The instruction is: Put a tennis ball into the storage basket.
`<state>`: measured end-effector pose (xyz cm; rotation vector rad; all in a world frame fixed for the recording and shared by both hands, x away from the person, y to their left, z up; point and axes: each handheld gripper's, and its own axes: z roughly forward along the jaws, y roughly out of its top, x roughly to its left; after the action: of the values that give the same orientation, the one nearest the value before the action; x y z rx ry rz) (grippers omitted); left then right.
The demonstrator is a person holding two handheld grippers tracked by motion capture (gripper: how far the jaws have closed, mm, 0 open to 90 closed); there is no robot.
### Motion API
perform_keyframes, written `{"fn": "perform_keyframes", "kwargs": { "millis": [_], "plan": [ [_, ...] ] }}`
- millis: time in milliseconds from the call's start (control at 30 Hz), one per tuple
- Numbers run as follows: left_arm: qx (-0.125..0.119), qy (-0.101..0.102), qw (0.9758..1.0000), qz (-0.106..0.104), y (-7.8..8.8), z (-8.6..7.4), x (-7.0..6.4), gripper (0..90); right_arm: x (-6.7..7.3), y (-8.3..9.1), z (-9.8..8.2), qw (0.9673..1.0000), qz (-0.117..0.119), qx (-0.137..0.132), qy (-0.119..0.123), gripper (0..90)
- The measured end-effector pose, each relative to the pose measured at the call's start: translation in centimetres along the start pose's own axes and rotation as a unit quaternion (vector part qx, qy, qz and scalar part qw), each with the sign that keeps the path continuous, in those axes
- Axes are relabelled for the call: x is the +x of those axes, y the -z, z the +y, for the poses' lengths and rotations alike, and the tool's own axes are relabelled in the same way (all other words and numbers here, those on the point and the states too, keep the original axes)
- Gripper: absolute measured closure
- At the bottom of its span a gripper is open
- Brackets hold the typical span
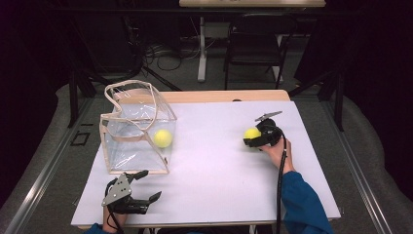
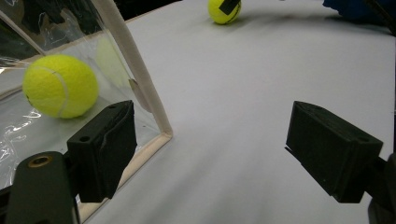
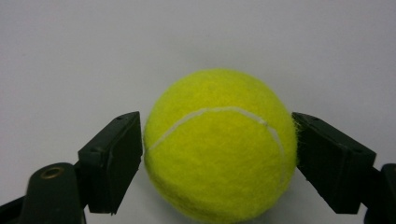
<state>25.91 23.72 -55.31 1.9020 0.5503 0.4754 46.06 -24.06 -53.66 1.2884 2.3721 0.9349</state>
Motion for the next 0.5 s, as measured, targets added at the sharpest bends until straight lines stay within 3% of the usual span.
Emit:
{"fn": "perform_keyframes", "kwargs": {
  "millis": [500],
  "plan": [
    [-0.002,0.001,1.0,0.002,0.06,-0.01,0.08,16.1,-0.1,-0.05,-0.22,1.0,-0.002,0.0,0.005,25.9]
  ]
}}
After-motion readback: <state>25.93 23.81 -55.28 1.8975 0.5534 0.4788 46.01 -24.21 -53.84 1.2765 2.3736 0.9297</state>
